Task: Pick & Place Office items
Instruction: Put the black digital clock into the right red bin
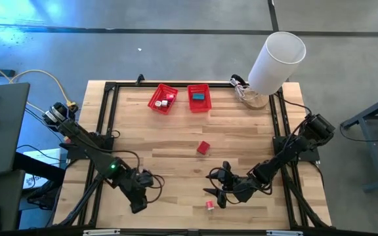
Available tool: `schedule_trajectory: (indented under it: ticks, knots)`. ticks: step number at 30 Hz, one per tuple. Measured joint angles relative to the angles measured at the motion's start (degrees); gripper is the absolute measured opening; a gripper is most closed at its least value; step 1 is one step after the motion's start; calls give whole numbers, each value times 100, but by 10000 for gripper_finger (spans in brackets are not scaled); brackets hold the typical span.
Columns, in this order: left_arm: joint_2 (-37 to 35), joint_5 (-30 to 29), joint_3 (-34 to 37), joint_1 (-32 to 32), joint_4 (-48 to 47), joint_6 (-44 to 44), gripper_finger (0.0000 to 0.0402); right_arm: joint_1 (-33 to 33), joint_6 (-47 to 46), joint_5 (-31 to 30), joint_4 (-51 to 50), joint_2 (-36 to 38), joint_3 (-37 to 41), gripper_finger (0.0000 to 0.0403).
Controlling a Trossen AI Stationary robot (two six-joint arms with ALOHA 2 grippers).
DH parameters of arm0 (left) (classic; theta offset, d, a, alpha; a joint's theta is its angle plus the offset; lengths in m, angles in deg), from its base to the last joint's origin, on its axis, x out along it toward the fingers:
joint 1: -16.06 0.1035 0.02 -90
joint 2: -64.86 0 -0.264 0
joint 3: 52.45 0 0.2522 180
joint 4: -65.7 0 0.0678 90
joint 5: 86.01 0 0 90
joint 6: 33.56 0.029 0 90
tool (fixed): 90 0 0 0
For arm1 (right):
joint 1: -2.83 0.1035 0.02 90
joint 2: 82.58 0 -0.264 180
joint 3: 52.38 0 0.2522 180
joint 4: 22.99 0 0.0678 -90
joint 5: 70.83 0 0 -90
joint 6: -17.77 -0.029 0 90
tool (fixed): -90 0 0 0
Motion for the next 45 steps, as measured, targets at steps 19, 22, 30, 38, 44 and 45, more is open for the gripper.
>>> schedule_trajectory:
  ticks: [19,22,30,38,44,45]
  knots:
    - [-42,-209,-2,241,1942,1237,291,0,-2,1,59,0,-1,252]
    - [-42,-271,-30,220,1553,942,291,0,-2,38,95,0,-1,252]
    - [-32,-1217,-892,-116,-386,576,291,0,-2,207,178,0,-1,252]
    - [681,-1723,-2169,-411,-2510,-50,291,0,-2,207,175,0,-1,252]
    - [1487,-1479,-2839,-409,-4185,-699,291,0,-2,209,175,0,-1,252]
    - [1585,-1372,-2879,-407,-4326,-813,291,0,-2,209,179,0,-1,252]
